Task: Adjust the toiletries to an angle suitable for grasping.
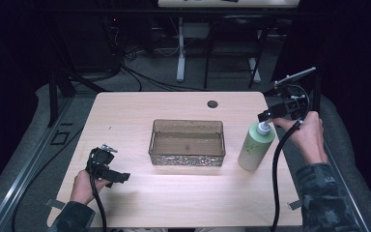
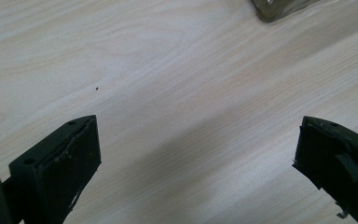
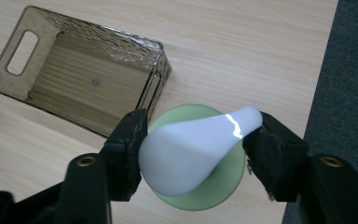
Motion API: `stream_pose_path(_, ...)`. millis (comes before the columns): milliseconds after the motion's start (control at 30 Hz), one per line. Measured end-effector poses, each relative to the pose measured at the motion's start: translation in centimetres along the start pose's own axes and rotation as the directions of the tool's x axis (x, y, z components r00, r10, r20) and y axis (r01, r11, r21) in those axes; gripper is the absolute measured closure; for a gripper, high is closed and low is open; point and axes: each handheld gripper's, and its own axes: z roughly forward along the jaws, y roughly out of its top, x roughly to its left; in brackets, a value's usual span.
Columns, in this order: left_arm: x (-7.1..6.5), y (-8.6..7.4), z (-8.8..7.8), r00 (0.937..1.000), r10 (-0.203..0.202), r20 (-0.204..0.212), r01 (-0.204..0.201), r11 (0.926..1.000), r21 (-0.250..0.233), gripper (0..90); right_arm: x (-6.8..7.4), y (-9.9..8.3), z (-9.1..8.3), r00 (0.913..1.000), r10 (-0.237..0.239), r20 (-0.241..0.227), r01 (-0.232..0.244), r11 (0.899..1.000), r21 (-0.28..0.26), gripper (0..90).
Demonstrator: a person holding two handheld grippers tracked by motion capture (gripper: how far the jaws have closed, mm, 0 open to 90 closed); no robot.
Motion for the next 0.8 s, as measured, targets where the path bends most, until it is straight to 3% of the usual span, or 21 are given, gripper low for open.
stream_pose_path(533, -0.1, 0.1, 0.0, 1.0, 0.005, 0.004, -0.005, 1.0, 0.005, 0.3, 1.1, 1.3, 0.1, 0.9947, -0.096, 0.037, 0.093, 0.993, 0.07, 54.7)
stream_pose_path(800, 0.0, 0.1, 0.1, 0.9999, 0.006, 0.009, -0.006, 0.9999, 0.013, 0.3, 1.6, 1.9, 0.0, 0.98, -0.196, 0.034, 0.19, 0.973, 0.128, 59.6)
